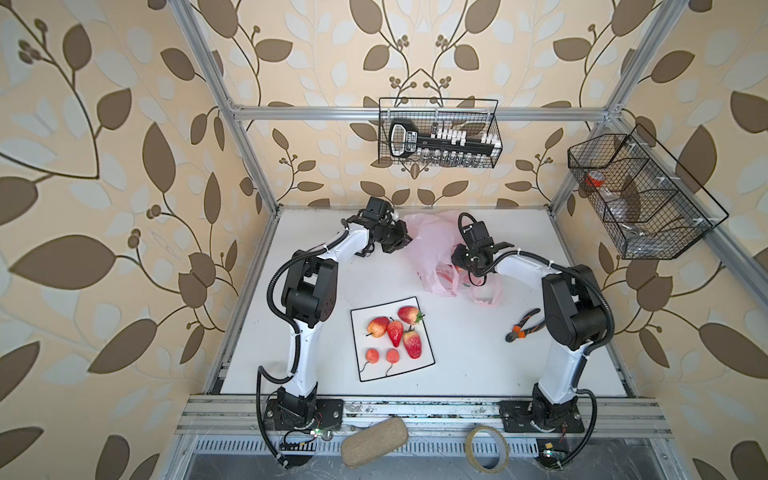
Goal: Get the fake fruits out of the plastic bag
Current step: 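Close the right gripper on the last strawberry and raise it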
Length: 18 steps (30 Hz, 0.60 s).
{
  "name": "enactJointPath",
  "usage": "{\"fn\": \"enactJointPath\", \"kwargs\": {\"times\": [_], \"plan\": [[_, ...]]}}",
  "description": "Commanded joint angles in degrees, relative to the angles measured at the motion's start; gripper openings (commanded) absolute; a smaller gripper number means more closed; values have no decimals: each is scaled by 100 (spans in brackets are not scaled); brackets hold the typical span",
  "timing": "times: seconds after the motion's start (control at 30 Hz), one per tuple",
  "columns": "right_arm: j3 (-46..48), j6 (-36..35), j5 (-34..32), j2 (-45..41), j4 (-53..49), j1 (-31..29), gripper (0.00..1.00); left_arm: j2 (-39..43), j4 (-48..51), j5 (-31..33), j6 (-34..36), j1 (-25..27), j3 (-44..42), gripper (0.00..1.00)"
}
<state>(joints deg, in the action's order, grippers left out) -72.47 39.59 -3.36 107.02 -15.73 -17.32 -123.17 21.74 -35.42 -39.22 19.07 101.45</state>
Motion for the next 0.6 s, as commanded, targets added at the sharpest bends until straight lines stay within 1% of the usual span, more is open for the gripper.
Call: {"fn": "enactJointPath", "kwargs": {"times": [0.0,0.13,0.27,0.4,0.57], "plan": [[225,-74,329,-457,158,66,34,-79,-24,191,-71,-101,337,0],[482,-86,271,-875,78,138,34,-305,0,332,-101,-164,554,0],[814,-2,-216,-1337,-123,216,34,-497,1,428,-182,-241,707,0],[1155,27,-129,-1882,-158,296,34,-660,-7,455,-189,-252,882,0],[1527,30,-51,-2665,-511,296,34,-784,-22,496,-165,-249,955,0]]}}
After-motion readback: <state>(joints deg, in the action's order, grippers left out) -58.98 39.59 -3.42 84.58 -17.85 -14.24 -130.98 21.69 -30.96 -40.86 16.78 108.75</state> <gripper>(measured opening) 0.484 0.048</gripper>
